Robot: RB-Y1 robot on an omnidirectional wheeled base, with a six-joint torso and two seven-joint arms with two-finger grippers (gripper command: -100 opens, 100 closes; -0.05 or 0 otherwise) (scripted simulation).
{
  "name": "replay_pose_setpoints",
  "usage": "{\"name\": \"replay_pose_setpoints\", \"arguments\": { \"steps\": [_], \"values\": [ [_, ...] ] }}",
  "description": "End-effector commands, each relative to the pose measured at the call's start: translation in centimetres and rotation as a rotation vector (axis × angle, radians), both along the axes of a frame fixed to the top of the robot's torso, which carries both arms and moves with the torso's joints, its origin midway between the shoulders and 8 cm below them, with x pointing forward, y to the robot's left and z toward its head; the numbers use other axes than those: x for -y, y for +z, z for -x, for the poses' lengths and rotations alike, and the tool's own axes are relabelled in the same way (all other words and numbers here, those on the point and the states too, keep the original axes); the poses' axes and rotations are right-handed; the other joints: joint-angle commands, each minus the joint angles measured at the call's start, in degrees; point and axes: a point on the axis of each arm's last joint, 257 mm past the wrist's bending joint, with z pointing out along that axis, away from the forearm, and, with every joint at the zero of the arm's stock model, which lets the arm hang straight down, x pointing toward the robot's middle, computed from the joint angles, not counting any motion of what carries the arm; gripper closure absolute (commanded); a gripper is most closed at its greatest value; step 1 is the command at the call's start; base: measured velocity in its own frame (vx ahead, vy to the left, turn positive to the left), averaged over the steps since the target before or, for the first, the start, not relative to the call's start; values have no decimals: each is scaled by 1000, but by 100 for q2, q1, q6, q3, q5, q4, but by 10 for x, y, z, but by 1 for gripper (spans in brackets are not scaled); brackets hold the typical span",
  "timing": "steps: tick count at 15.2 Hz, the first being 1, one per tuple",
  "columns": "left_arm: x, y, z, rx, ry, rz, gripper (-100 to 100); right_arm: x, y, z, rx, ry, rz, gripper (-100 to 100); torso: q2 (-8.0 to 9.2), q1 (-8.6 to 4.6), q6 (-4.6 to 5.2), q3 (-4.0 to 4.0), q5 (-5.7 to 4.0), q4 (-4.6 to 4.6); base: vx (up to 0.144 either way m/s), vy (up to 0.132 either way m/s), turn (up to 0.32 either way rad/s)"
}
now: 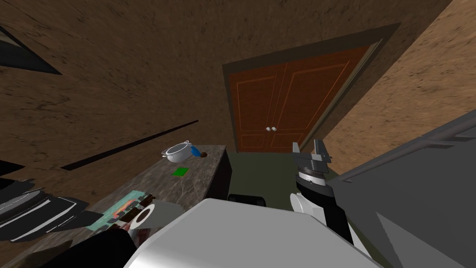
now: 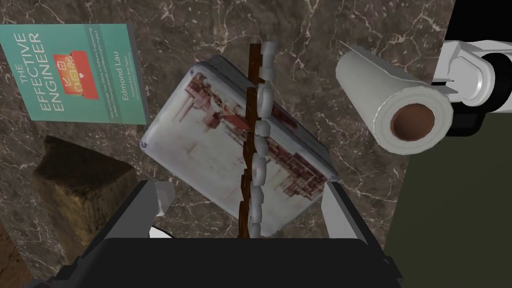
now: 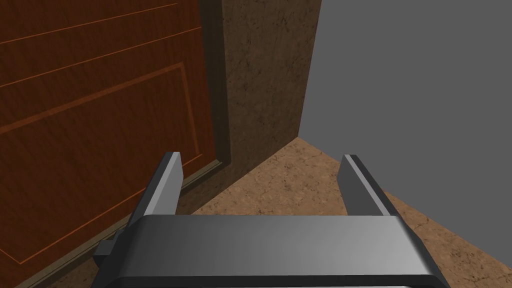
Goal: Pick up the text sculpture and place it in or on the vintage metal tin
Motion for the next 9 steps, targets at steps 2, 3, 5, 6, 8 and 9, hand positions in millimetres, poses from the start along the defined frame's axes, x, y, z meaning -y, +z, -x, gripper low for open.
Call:
{"name": "replay_pose_setpoints", "arguments": {
  "steps": [2,3,5,6,8,9],
  "values": [
    [8,18,-3,-13,-4,-6,-100,0,0,0,0,0,0,0,0,0,0,0,-1,0,32,2,-11],
    [11,24,-5,-18,-7,-9,-100,0,0,0,0,0,0,0,-1,-1,1,-1,-1,0,41,1,-17],
    [10,22,-3,-16,-7,-9,-100,0,0,0,0,0,0,0,-4,0,0,-2,-1,-1,35,5,-15],
    [11,23,-2,-18,-7,-9,-100,0,0,0,0,0,0,0,-1,1,0,-1,1,0,9,1,-1],
    [11,23,-2,-19,-6,-9,-100,0,0,0,0,0,0,0,8,2,-1,5,2,2,0,0,0],
    [11,23,-2,-19,-6,-9,-100,0,0,0,0,0,0,0,11,2,-1,6,2,3,0,0,0]
  ]
}}
